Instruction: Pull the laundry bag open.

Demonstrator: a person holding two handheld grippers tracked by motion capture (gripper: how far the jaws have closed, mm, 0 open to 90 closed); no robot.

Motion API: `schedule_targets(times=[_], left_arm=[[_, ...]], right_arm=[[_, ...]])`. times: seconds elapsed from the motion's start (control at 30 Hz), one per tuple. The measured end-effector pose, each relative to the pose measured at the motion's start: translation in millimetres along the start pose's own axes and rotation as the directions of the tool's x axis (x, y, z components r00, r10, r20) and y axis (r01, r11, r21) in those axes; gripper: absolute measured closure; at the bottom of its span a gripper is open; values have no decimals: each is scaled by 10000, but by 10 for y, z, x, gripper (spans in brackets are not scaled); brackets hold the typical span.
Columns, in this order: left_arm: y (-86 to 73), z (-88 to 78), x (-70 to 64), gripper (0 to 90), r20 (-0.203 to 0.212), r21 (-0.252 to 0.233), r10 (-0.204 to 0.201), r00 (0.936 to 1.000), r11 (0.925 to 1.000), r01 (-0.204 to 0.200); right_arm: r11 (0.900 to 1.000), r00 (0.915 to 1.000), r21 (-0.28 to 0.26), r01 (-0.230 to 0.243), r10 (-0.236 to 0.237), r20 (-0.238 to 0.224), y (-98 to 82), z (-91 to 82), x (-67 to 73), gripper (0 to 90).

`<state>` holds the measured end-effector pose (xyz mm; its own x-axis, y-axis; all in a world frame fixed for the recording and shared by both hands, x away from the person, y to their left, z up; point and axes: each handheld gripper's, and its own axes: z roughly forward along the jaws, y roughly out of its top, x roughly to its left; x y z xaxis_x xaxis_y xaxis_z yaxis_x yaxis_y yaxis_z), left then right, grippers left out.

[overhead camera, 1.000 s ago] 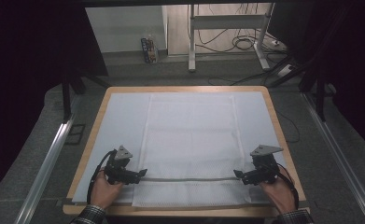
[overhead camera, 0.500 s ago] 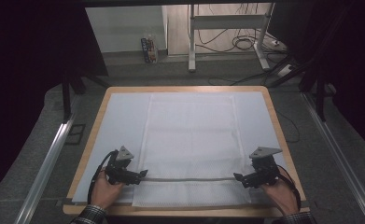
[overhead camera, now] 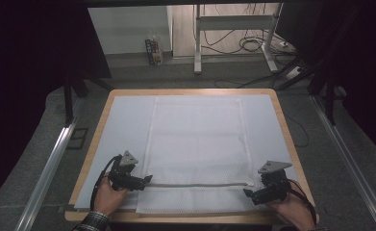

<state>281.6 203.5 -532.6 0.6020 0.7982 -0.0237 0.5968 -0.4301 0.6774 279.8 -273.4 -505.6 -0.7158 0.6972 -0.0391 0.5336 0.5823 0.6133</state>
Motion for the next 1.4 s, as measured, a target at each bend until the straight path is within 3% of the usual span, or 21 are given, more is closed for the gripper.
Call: schedule_targets(times=[0.23,0.57,1.03,1.2,1.3,1.4], left_arm=[[0,-1,-1,76,-15,4,28,10000,10000,-28],[6,23,-16,77,-3,119,141,9999,9998,-141],[21,33,-49,79,1,117,347,9994,9993,-347],[26,36,-60,79,-43,137,481,9988,9988,-480],[26,32,-61,79,-49,121,502,9987,9987,-501],[29,26,-62,80,-50,36,484,9988,9988,-484]], right_arm=[[9980,9986,491,405,-420,310,-63,18,27,59],[9986,9996,461,239,-232,-167,-66,122,8,101],[9981,9990,513,346,-332,-287,-42,62,132,455],[9990,9989,289,343,-333,-326,-52,48,147,644],[9984,9977,167,538,-531,-411,-53,47,163,759],[9965,9958,175,822,-814,-420,-43,43,177,780]])
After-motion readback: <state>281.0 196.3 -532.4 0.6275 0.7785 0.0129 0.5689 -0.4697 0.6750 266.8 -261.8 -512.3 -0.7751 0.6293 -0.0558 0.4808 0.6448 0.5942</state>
